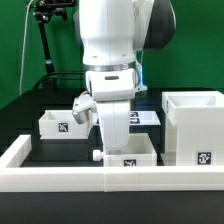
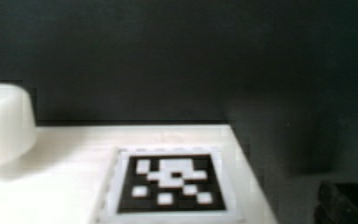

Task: Assemble drawer

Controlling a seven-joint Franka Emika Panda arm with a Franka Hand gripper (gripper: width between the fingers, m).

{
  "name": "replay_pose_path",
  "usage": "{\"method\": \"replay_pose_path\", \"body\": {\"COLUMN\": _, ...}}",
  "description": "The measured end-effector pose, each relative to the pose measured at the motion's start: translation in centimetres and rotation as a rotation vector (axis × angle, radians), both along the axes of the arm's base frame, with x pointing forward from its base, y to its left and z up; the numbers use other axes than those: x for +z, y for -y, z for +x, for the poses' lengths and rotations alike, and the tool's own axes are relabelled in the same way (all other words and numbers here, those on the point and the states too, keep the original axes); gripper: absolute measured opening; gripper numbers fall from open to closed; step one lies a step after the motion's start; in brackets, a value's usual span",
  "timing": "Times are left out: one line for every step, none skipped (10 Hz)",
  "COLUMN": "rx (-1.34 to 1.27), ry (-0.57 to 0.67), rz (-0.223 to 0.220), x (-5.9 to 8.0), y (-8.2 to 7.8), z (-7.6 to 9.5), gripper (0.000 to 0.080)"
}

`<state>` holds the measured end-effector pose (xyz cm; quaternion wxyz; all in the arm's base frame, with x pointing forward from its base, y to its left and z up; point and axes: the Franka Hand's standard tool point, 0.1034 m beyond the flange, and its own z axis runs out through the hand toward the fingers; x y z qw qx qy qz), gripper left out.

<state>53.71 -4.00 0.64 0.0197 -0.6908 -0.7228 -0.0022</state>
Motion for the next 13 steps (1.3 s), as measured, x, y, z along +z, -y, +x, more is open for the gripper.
{"method": "replay_pose_path", "body": {"rx": 0.000, "ry": 0.000, "rz": 0.000, "x": 0.0, "y": 0.0, "z": 0.0, "gripper": 0.0649}}
{"method": "replay_pose_path", "body": {"rx": 0.000, "ry": 0.000, "rz": 0.000, "x": 0.0, "y": 0.0, "z": 0.0, "gripper": 0.0649}}
{"method": "replay_pose_path", "body": {"rx": -0.003, "ry": -0.001, "rz": 0.001, "x": 0.0, "y": -0.1, "z": 0.0, "gripper": 0.0649}}
{"method": "replay_pose_path", "body": {"rx": -0.003, "ry": -0.004, "rz": 0.005, "x": -0.1, "y": -0.7, "z": -0.2, "gripper": 0.0649}}
{"method": "replay_pose_path", "body": {"rx": -0.001, "ry": -0.004, "rz": 0.007, "x": -0.1, "y": -1.3, "z": -0.1, "gripper": 0.0649}}
{"method": "replay_pose_path", "body": {"rx": 0.013, "ry": -0.002, "rz": 0.007, "x": 0.0, "y": -1.2, "z": 0.0, "gripper": 0.0649}}
{"method": "replay_pose_path", "body": {"rx": 0.010, "ry": -0.001, "rz": 0.007, "x": 0.0, "y": -0.9, "z": 0.1, "gripper": 0.0649}}
{"method": "replay_pose_path", "body": {"rx": 0.009, "ry": -0.002, "rz": 0.007, "x": -0.1, "y": -0.9, "z": 0.0, "gripper": 0.0620}}
{"method": "replay_pose_path", "body": {"rx": 0.009, "ry": -0.002, "rz": 0.007, "x": -0.1, "y": -0.9, "z": 0.0, "gripper": 0.0620}}
{"method": "replay_pose_path", "body": {"rx": 0.009, "ry": -0.002, "rz": 0.007, "x": -0.1, "y": -0.9, "z": 0.0, "gripper": 0.0446}}
{"method": "replay_pose_path", "body": {"rx": 0.009, "ry": -0.002, "rz": 0.007, "x": -0.1, "y": -0.9, "z": 0.0, "gripper": 0.0263}}
{"method": "replay_pose_path", "body": {"rx": 0.008, "ry": -0.002, "rz": 0.007, "x": -0.1, "y": -0.9, "z": 0.0, "gripper": 0.0263}}
{"method": "replay_pose_path", "body": {"rx": 0.008, "ry": -0.002, "rz": 0.007, "x": -0.1, "y": -0.9, "z": 0.0, "gripper": 0.0127}}
